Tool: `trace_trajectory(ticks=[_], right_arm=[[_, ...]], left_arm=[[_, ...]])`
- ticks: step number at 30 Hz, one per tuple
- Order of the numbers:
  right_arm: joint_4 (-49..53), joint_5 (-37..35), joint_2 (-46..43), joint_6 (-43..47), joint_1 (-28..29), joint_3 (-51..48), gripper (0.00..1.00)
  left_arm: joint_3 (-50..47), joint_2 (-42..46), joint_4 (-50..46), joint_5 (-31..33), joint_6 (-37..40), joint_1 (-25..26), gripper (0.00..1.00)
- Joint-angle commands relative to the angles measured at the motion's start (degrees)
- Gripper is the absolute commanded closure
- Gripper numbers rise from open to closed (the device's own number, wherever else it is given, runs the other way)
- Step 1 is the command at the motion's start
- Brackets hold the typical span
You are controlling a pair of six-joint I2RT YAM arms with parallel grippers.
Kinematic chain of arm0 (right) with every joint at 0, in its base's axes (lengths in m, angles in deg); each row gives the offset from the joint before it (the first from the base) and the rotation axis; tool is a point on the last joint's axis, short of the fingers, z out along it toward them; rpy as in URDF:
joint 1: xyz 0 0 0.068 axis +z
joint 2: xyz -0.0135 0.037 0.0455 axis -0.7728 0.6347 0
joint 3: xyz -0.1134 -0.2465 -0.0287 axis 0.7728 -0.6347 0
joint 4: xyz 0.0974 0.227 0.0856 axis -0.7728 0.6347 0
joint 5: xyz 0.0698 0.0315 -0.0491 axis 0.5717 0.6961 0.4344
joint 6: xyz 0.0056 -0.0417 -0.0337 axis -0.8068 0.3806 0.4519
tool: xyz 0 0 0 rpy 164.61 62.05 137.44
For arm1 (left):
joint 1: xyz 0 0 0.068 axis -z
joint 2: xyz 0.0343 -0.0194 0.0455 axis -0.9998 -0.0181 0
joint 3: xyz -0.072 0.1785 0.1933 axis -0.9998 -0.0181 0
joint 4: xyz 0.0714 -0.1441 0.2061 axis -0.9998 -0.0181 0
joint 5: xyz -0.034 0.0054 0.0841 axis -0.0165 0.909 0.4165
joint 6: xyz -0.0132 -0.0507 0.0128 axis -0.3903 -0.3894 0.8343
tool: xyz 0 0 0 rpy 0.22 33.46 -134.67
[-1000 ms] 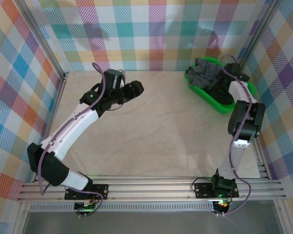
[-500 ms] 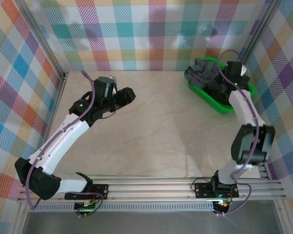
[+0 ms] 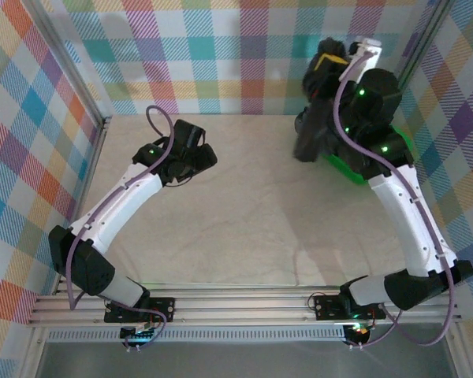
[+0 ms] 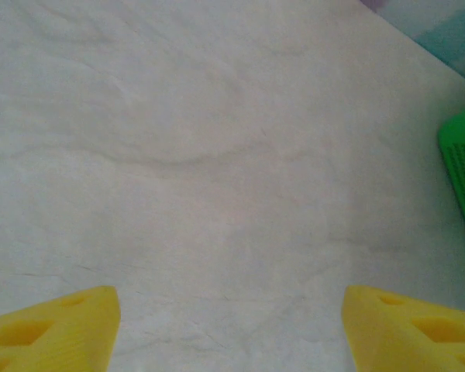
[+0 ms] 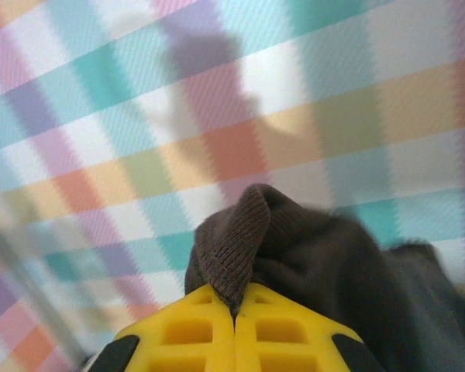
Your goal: Fold and stack the t-shirts
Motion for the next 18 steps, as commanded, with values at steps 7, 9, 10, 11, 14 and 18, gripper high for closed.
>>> trace_trajectory(ticks=[7, 9, 10, 11, 14, 18], right_arm=[[3.9, 20.0, 6.1, -3.5, 21.0, -17.9, 0.99], [5.6, 29.3, 11.3, -4.5, 23.0, -17.1, 0.87], [6.9, 33.7, 13.8, -4.6, 23.8, -15.8, 0.78], [8.3, 35.0, 15.7, -4.3, 24.4, -14.6, 0.7], [11.4, 32.9, 17.8, -3.8, 24.8, -13.2, 0.52], [10.7, 26.0, 13.6, -7.0, 20.0, -18.2, 0.41]], left_arm=[[0.5, 11.7, -10.8, 21.6, -0.8, -2.4, 0.19], [-1.6, 13.8, -10.7, 20.5, -0.6, -3.5, 0.19], [-2.7, 14.6, -10.9, 19.5, -0.6, -4.1, 0.19], [-3.9, 15.1, -11.0, 18.5, -0.6, -4.5, 0.19], [-8.4, 16.1, -11.9, 14.5, -1.2, -5.6, 0.19], [-14.6, 16.1, -8.4, 4.7, 0.6, -6.1, 0.19]])
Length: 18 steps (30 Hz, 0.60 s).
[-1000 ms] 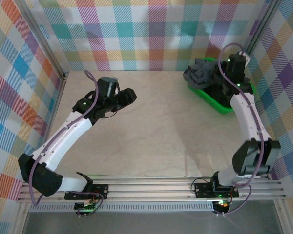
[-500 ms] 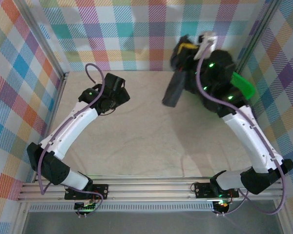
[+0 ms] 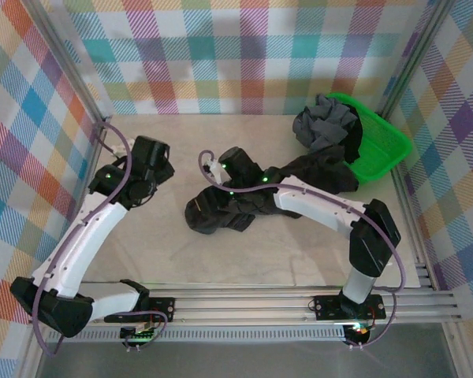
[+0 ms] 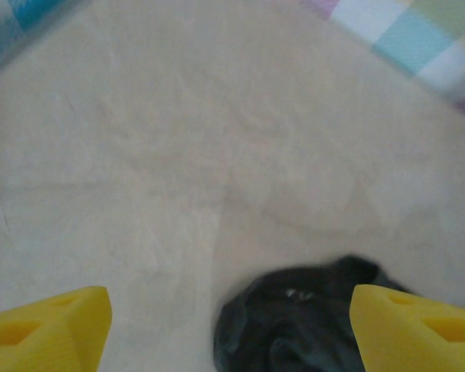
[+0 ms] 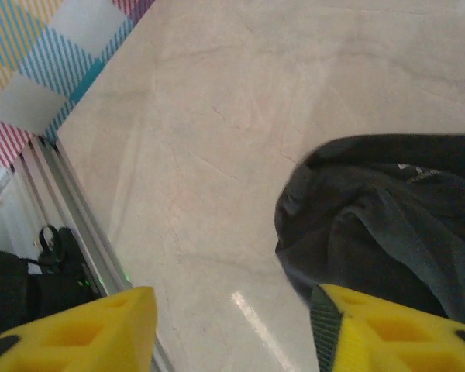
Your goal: Fold and stack the t-shirts
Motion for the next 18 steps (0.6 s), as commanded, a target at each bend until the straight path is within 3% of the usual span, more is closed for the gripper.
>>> trace_trajectory(ticks=[1, 4, 7, 11, 15, 18], right_arm=[[0.4, -3.7, -7.8, -4.5, -7.2, -2.9, 0.4], [2.3, -10.9, -12.9, -8.1, -16.0, -10.6, 0.38], [3.9, -14.1, -16.0, -10.1, -25.8, -17.2, 0.35], [4.6, -17.2, -15.8, -10.1, -34.5, -21.6, 0.38], [2.1, -17.2, -13.7, -9.8, -38.1, -24.4, 0.4], [1.2, -18.3, -11.8, -9.2, -39.6, -25.2, 0.4]], left_arm=[[-5.4, -1.0, 2.2, -11.6, 1.5, -0.6, 0.19], [-9.1, -4.0, 6.9, -21.5, 0.1, 0.1, 0.19], [-8.7, -9.5, 10.7, -24.5, -2.0, 3.6, 0.19], [0.2, -21.5, 12.0, -22.3, 0.3, 9.2, 0.22], [12.8, -35.0, 8.2, -17.6, 6.4, 11.9, 0.32], [23.0, -46.0, 2.1, -14.4, 7.3, 11.5, 0.34]])
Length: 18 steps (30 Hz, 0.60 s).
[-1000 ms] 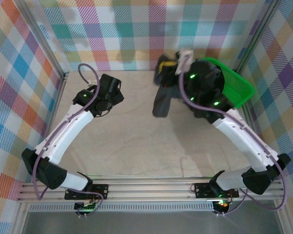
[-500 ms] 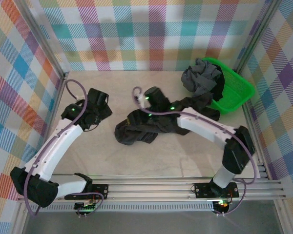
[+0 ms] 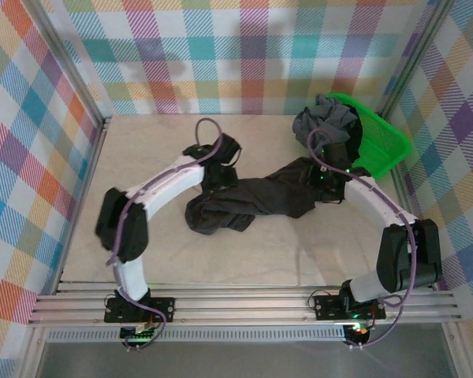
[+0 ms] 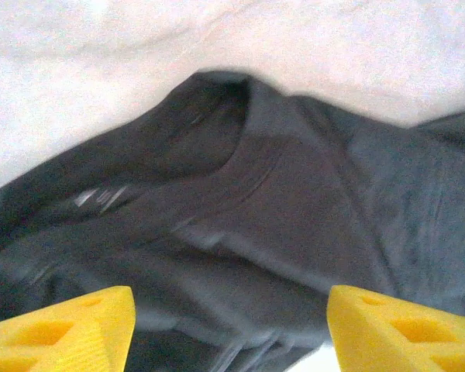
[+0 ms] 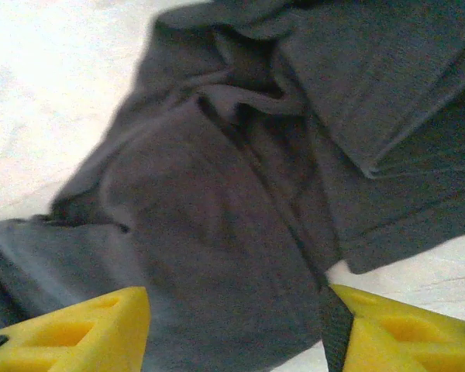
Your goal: Fold and stack the t-shirts
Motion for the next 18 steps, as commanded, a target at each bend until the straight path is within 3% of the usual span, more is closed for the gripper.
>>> trace_trajectory(ticks=[1, 8, 13, 15, 18], right_arm=[[-1.5, -1.8, 1.9, 0.5, -1.1, -0.6, 0.4], [-1.9, -0.3, 10.2, 3.0, -1.4, 3.9, 0.37], [0.1, 2.4, 17.4, 2.0, -1.3, 8.3, 0.42], [-0.1, 3.7, 19.1, 1.3, -1.3, 8.8, 0.52], [0.3, 5.3, 20.5, 0.8, -0.1, 9.5, 0.79]], left_arm=[[9.4, -9.2, -7.8, 3.2, 2.9, -0.6, 0.33], [19.2, -21.7, -7.3, 1.0, -1.7, -1.5, 0.31], [21.6, -25.7, -6.2, 0.1, -4.6, -2.7, 0.38], [22.1, -26.2, -5.7, 0.1, -4.7, -3.2, 0.56], [22.4, -25.5, -6.9, 1.4, -4.7, -4.0, 0.93]])
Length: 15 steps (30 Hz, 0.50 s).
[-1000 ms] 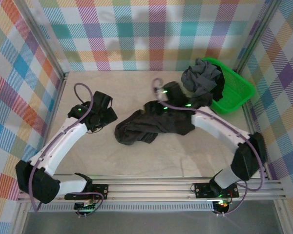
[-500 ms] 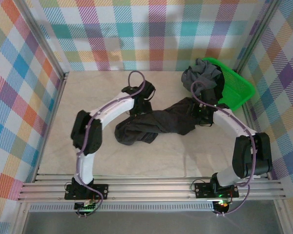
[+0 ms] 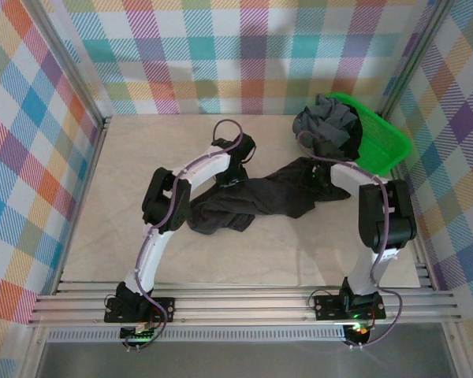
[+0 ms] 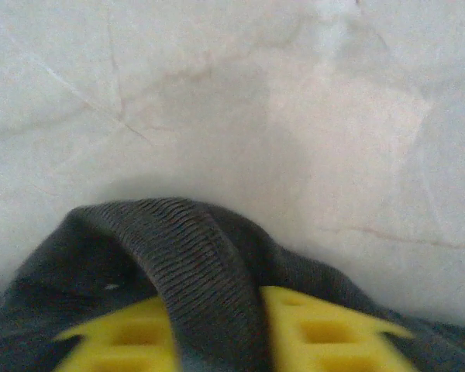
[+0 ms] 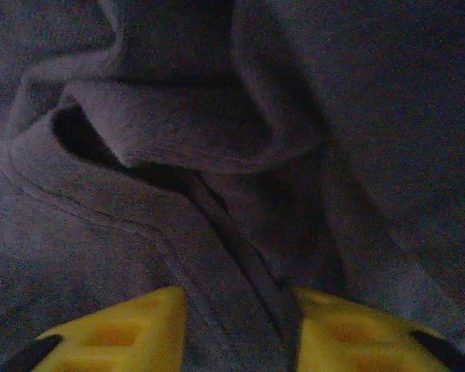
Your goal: Fold and stack the t-shirts
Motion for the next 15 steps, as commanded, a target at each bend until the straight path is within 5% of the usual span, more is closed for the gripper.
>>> trace_trajectory(ticks=[1, 4, 15], right_arm=[[1.2, 2.5, 0.6, -0.8, 1.8, 1.3, 0.87], [1.5, 2.5, -1.2, -2.0, 4.4, -0.4, 1.0], [3.9, 7.9, -16.2, -7.5, 23.7, -5.9, 1.0]], left_arm=[[1.2, 0.8, -3.0, 1.9, -0.7, -1.7, 0.99], [-1.2, 5.2, -2.7, 3.8, 0.5, -2.8, 1.0], [-7.1, 23.6, -3.0, 3.8, 5.7, -10.9, 1.0]])
